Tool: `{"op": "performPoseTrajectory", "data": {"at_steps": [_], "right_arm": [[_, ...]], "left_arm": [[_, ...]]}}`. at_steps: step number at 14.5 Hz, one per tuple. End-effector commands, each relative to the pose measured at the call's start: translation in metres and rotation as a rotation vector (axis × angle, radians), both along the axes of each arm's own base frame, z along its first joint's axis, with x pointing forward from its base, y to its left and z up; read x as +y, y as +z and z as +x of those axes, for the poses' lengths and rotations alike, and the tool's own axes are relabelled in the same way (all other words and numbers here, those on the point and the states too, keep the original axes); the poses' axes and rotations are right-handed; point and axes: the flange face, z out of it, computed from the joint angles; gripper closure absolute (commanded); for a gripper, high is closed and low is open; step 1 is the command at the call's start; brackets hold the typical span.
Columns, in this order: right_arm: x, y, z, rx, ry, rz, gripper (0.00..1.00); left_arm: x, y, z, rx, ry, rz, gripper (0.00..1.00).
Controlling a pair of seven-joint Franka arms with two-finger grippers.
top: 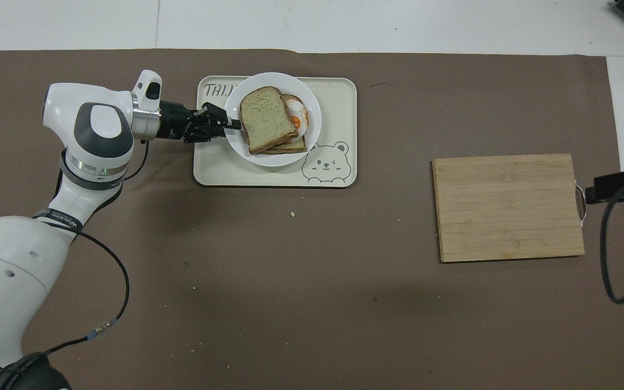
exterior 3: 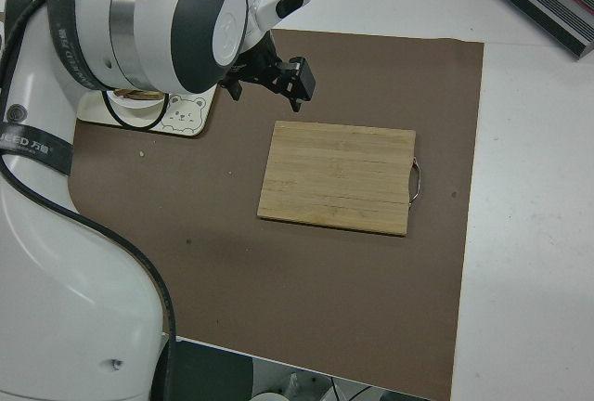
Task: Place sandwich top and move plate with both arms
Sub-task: 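Open the left gripper and pull it away from the plate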
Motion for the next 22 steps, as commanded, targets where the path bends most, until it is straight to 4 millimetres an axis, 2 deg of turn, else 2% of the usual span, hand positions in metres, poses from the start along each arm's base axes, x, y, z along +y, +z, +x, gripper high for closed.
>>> {"op": "performPoseTrajectory", "data": {"at_steps": [1,4,7,10,13,15,17,20,22], "right_arm": [[0.000,-0.004,-0.003,-0.021,0.020,-0.020,0.00],[-0.002,-0.005,-0.003,-0.022,0.022,-0.024,0.00],[-0.002,-0.004,-0.003,-0.023,0.021,-0.026,0.00],[-0.001,-0.004,-0.003,-0.024,0.023,-0.025,0.00],[-0.002,-0.003,-0.003,-0.027,0.021,-0.025,0.00],[-0.001,-0.003,-0.003,-0.027,0.023,-0.025,0.00],[-0.002,-0.004,-0.003,-0.025,0.022,-0.025,0.00],[0.000,-0.003,-0.003,-0.025,0.025,-0.025,0.00],[-0.001,-0.003,-0.003,-0.027,0.023,-0.023,0.00]], "left_arm": [[0.014,0.014,-0.002,-0.003,0.026,0.016,0.00],[0.024,0.046,-0.001,-0.006,0.061,0.006,0.00],[0.033,0.093,-0.007,-0.017,0.086,0.069,0.00],[0.042,0.141,-0.016,-0.007,0.097,0.286,0.00],[0.057,0.175,-0.031,-0.034,0.012,0.521,0.00],[0.069,0.208,-0.045,-0.082,-0.066,0.714,0.00],[0.080,0.246,-0.064,-0.106,-0.112,0.832,0.00],[0.092,0.300,-0.096,-0.111,-0.173,0.934,0.00],[0.098,0.329,-0.127,-0.083,-0.237,0.940,0.00]]}}
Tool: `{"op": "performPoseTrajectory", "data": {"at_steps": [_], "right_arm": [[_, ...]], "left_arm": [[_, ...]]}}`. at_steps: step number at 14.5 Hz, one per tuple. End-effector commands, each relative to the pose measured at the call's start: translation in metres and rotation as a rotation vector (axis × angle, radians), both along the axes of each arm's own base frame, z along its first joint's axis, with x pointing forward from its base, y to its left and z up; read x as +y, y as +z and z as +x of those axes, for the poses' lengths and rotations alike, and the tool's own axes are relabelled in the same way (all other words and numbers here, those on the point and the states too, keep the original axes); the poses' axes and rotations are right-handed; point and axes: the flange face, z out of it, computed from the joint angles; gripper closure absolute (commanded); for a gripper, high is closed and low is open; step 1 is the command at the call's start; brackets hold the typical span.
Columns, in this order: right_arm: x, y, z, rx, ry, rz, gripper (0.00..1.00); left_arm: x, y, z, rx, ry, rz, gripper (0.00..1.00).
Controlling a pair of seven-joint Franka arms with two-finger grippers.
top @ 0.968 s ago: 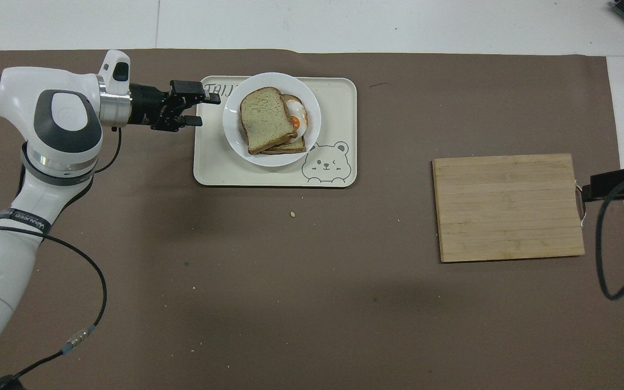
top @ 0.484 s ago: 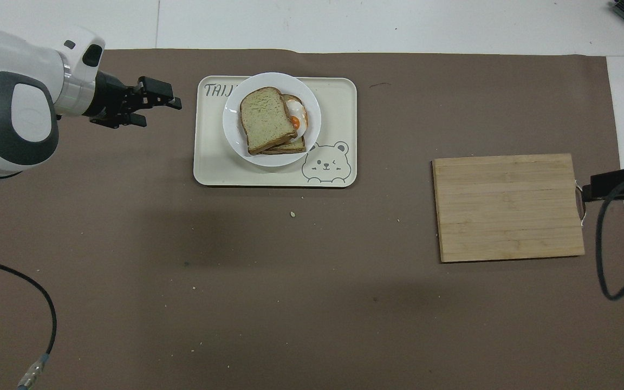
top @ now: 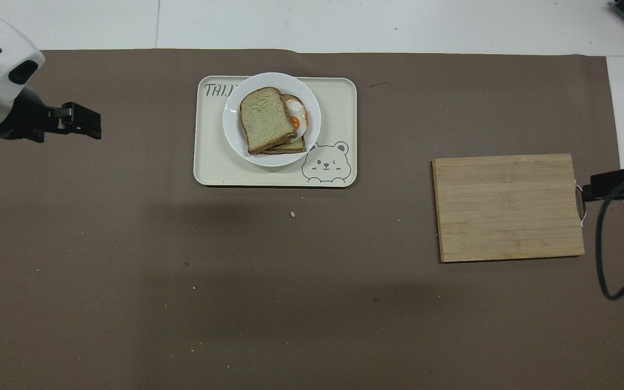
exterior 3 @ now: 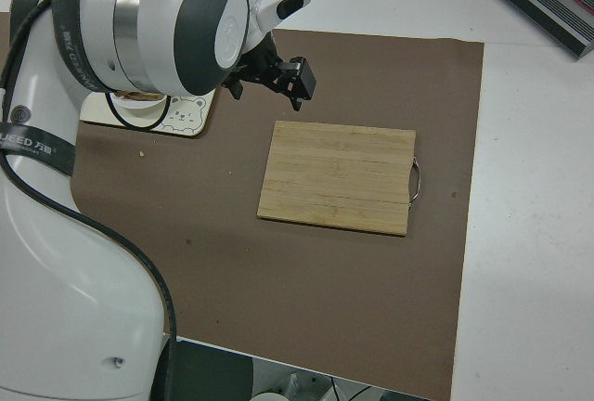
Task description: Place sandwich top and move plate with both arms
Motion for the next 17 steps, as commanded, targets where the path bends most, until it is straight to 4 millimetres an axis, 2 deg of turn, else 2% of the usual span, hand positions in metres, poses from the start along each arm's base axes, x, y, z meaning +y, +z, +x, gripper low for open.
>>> {"op": "performPoseTrajectory", "data": {"at_steps": [1,3,8,11,17], "right_arm": [[0.000,0.000,-0.005,-0.016,0.023,-0.022,0.00],[0.000,0.000,-0.005,-0.016,0.023,-0.020,0.00],[0.000,0.000,-0.005,-0.016,0.023,-0.020,0.00],[0.000,0.000,-0.005,-0.016,0.023,-0.020,0.00],[0.000,0.000,-0.005,-0.016,0.024,-0.019,0.00]], "left_arm": [[0.018,0.034,-0.037,0.030,-0.049,0.037,0.00],[0.022,0.049,-0.053,0.048,-0.049,0.044,0.00],[0.024,0.050,-0.060,0.093,-0.053,0.039,0.00],[0.048,0.049,-0.058,0.093,-0.010,0.029,0.00],[0.044,0.053,-0.064,0.105,-0.021,0.032,0.00]]}}
